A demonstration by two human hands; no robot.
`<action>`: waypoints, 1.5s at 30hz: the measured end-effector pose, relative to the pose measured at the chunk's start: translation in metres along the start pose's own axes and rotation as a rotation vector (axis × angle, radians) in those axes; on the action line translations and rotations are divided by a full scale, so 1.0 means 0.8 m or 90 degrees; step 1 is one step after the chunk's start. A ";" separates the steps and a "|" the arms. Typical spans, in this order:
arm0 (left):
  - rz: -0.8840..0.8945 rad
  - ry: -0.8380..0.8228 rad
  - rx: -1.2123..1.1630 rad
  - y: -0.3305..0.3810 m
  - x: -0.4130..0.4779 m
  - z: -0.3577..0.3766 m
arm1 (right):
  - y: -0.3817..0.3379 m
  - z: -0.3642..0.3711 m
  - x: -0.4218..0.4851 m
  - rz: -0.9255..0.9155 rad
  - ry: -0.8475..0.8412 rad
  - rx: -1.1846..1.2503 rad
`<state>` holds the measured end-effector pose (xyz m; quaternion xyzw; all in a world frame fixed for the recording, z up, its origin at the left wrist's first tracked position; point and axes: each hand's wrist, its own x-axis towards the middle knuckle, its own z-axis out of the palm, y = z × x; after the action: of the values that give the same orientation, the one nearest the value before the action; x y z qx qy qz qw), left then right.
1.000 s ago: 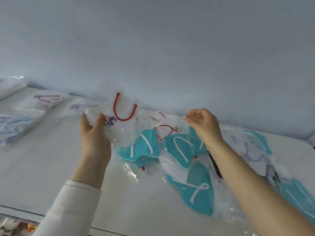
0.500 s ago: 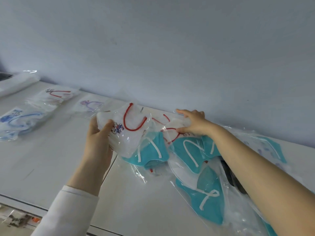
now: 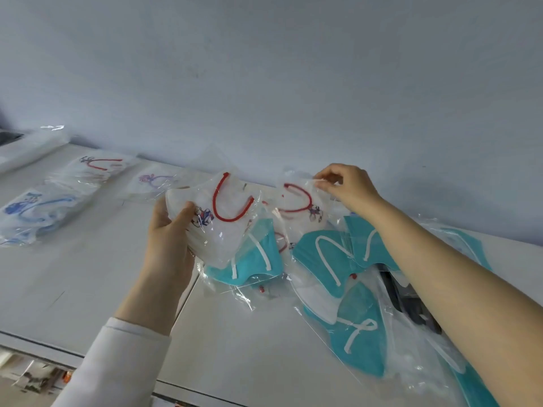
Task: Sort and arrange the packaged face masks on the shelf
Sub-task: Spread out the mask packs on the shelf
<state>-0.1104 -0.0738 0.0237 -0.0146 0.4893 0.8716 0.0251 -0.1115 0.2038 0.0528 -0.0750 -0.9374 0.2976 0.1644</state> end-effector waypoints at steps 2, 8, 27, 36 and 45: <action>0.001 0.009 -0.003 0.000 -0.001 0.002 | 0.003 -0.011 -0.002 0.044 0.116 0.054; -0.001 0.005 -0.011 -0.021 -0.012 0.032 | -0.023 -0.047 -0.062 0.303 0.305 0.660; 0.016 0.012 -0.012 -0.037 -0.045 0.066 | -0.079 0.026 -0.165 0.364 -0.045 0.479; 0.027 0.081 0.012 -0.013 0.017 -0.016 | -0.010 0.049 0.006 0.188 -0.192 -0.190; 0.012 0.078 0.010 -0.020 0.017 -0.027 | -0.003 0.050 0.026 0.202 0.094 -0.026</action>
<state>-0.1230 -0.0835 -0.0014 -0.0633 0.4972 0.8652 -0.0127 -0.1454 0.1853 0.0287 -0.2471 -0.9052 0.2942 0.1819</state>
